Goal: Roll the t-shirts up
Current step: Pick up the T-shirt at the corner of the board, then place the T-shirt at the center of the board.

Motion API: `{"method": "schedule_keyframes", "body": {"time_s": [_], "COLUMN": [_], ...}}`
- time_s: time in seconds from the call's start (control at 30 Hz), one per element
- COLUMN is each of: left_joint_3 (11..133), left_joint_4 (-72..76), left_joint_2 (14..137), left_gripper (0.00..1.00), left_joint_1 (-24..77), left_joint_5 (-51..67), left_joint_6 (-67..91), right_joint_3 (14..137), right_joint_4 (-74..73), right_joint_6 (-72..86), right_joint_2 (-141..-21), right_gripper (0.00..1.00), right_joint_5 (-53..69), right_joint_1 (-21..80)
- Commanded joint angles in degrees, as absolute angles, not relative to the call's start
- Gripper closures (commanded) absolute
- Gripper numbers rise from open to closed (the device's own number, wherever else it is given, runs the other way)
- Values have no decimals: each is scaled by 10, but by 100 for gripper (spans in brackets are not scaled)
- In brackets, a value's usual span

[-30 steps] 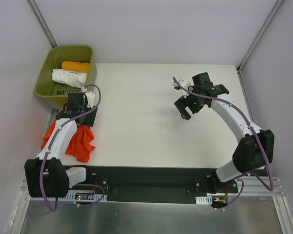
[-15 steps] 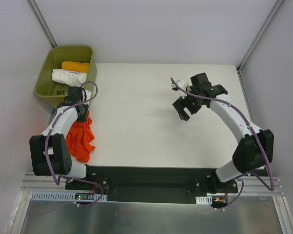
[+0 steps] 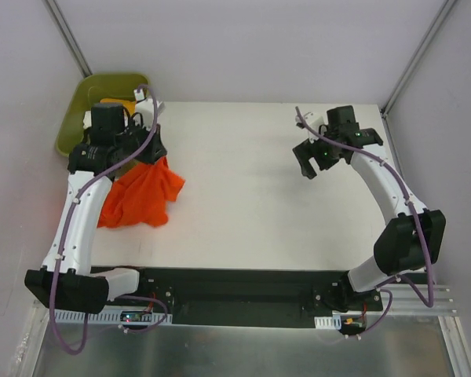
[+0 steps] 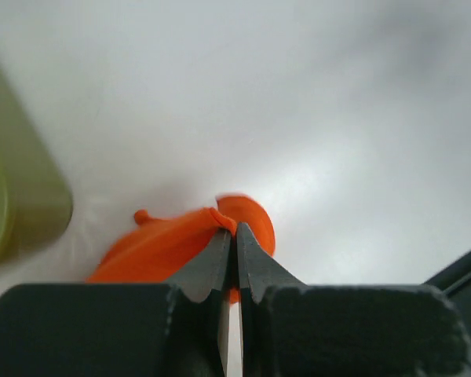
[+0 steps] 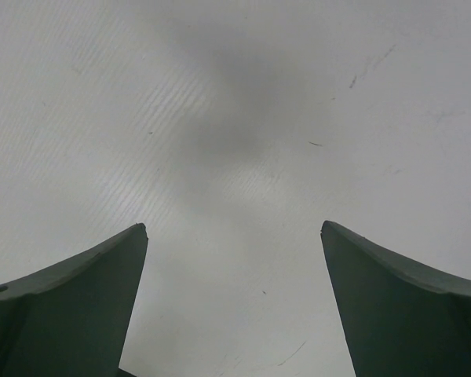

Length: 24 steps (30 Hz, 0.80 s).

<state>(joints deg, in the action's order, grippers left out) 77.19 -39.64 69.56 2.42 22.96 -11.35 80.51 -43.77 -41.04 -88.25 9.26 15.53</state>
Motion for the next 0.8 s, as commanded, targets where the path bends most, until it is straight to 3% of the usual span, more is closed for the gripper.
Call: {"method": "schedule_keyframes", "body": {"time_s": [0.0, 0.3, 0.53, 0.57, 0.6, 0.67, 0.77], "left_joint_3": [948, 1219, 1219, 1192, 1119, 991, 857], "left_joint_4": [-460, -475, -474, -473, -469, -445, -390], "left_joint_2": [733, 892, 936, 930, 909, 865, 799], "left_gripper": [100, 100, 98, 91, 76, 56, 42], "left_joint_1": [92, 134, 199, 206, 210, 222, 222], "left_joint_5": [332, 373, 438, 446, 459, 442, 304], "left_joint_6": [-105, -103, -11, -4, -3, -17, -2], "right_joint_3": [867, 925, 929, 919, 911, 892, 873], "right_joint_4": [-431, -489, -532, -539, -541, -544, -543], "right_joint_6": [-349, -350, -373, -380, -390, -393, -369], "right_joint_2": [-882, -815, -759, -753, -743, -737, -748], "right_gripper": [4, 3, 4, 4, 4, 4, 4], "right_joint_5": [142, 196, 135, 143, 151, 180, 228], "right_joint_1": [126, 126, 106, 105, 105, 106, 112]}}
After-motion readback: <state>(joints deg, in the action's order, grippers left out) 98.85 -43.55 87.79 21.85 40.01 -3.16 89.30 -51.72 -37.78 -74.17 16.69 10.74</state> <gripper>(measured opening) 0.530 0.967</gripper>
